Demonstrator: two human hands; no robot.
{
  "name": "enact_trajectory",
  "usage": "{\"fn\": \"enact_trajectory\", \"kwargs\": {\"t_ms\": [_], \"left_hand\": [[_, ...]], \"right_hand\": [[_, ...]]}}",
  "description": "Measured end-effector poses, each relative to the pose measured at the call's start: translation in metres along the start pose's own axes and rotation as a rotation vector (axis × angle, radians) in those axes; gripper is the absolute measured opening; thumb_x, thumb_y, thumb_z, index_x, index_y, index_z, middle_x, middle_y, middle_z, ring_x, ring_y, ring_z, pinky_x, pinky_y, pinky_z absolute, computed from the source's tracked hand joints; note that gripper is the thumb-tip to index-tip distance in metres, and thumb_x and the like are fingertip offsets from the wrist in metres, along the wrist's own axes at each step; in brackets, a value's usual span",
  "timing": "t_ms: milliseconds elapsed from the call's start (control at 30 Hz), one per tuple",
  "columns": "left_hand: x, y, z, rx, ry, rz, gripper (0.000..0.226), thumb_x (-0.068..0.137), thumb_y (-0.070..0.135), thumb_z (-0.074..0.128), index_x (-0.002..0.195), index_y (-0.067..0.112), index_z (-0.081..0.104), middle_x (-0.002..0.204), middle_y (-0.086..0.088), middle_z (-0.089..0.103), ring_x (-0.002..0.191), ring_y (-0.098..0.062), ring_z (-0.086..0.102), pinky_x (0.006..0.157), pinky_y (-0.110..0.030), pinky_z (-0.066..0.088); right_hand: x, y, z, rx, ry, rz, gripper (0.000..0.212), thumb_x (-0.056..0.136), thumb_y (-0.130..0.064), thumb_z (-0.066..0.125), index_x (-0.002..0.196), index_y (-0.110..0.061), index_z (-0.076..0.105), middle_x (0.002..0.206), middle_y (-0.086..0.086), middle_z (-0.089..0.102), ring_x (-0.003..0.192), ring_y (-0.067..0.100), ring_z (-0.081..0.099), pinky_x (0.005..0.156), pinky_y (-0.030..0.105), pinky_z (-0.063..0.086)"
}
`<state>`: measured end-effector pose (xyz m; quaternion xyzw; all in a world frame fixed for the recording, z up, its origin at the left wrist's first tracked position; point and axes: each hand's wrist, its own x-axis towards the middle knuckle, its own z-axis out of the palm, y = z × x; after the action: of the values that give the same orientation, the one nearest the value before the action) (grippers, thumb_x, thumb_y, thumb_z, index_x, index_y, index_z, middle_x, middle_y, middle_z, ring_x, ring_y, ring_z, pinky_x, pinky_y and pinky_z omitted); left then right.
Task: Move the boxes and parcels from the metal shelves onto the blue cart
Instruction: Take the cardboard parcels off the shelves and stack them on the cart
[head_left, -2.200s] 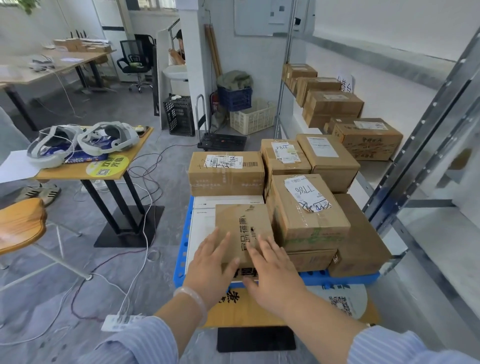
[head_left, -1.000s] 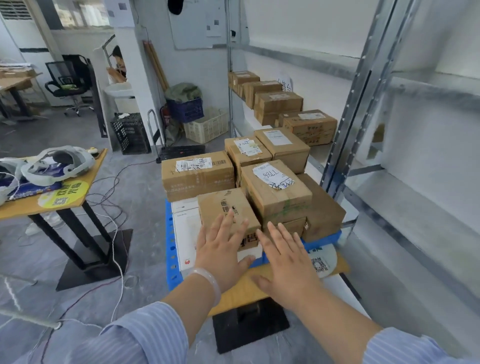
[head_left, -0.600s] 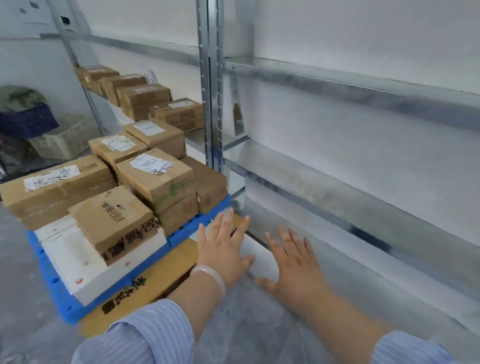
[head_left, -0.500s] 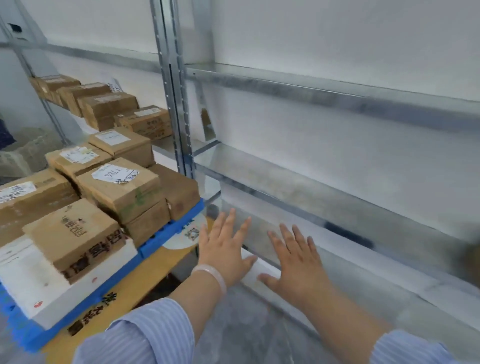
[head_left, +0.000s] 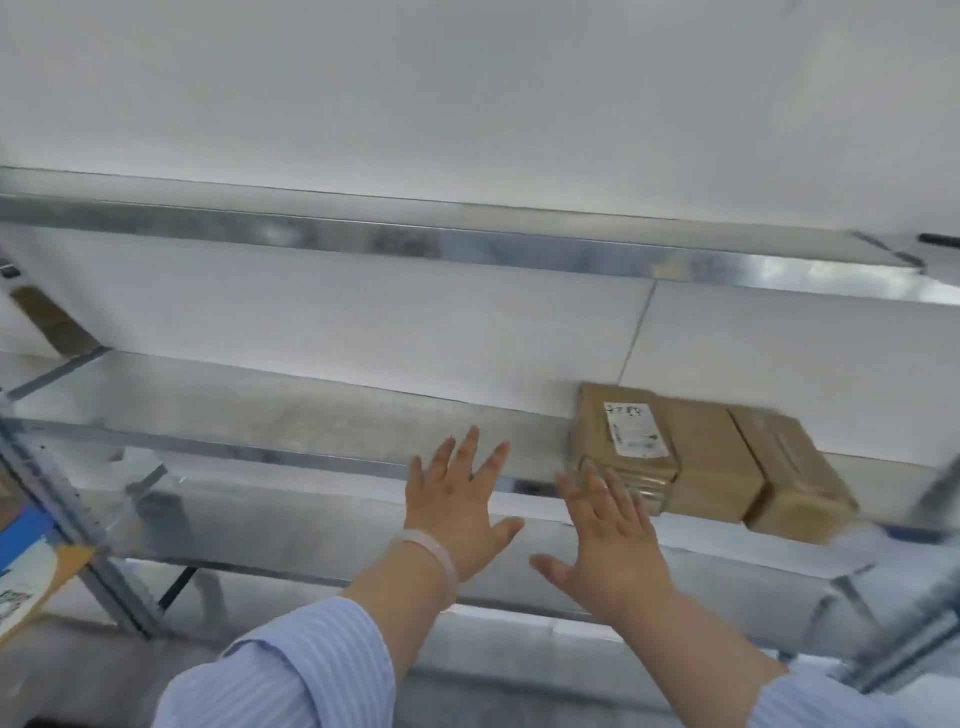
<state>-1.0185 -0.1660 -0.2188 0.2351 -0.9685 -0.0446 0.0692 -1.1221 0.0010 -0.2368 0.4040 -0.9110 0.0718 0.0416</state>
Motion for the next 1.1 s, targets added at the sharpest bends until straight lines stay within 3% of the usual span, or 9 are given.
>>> {"fn": "enact_trajectory", "kwargs": {"t_ms": [267,600,733,967,1100], "left_hand": [[0.050,0.099,0.030,-0.053,-0.130,0.078,0.082,0.085,0.073,0.033,0.146,0.046,-0.014,0.159,0.005,-0.021,0.146,-0.024,-0.013,0.116,-0.053,-0.004],[0.112,0.103,0.066,-0.115,-0.275,0.061,0.074,0.090,0.068,0.031,0.149,0.044,-0.006,0.160,0.000,-0.015,0.147,-0.025,-0.008,0.117,-0.050,0.004],[0.152,0.106,0.072,-0.181,-0.278,0.113,0.067,0.090,0.067,0.030,0.146,0.052,-0.004,0.160,0.001,-0.018,0.146,-0.025,-0.008,0.117,-0.048,0.003],[0.201,0.096,0.084,-0.116,-0.296,0.216,0.054,0.089,0.071,0.021,0.141,0.057,0.024,0.160,0.006,-0.016,0.146,-0.025,-0.006,0.116,-0.052,0.000],[0.209,0.071,0.083,-0.153,-0.186,0.247,0.049,0.089,0.071,0.023,0.132,0.057,0.043,0.161,0.007,-0.001,0.145,-0.023,0.004,0.116,-0.050,0.005]], "right_hand": [[-0.004,0.103,-0.003,0.047,-0.012,0.110,0.091,0.083,-0.075,0.036,0.152,-0.036,-0.010,0.161,-0.002,-0.013,0.147,0.019,-0.015,0.118,0.040,-0.007],[0.035,0.136,0.015,0.090,-0.068,0.191,0.084,0.089,-0.069,0.032,0.152,-0.034,-0.010,0.162,-0.003,-0.012,0.147,0.016,-0.016,0.119,0.040,-0.007],[0.061,0.147,0.015,0.106,-0.058,0.265,0.081,0.089,-0.067,0.032,0.152,-0.036,-0.007,0.162,-0.004,-0.010,0.146,0.014,-0.015,0.119,0.039,-0.007],[0.098,0.148,0.024,0.146,-0.063,0.351,0.074,0.090,-0.068,0.023,0.153,-0.037,-0.002,0.162,-0.005,-0.006,0.146,0.011,-0.014,0.117,0.035,-0.011],[0.121,0.141,0.025,0.175,-0.064,0.384,0.072,0.092,-0.066,0.027,0.153,-0.037,0.000,0.162,-0.003,-0.003,0.147,0.012,-0.012,0.116,0.034,-0.012]]}}
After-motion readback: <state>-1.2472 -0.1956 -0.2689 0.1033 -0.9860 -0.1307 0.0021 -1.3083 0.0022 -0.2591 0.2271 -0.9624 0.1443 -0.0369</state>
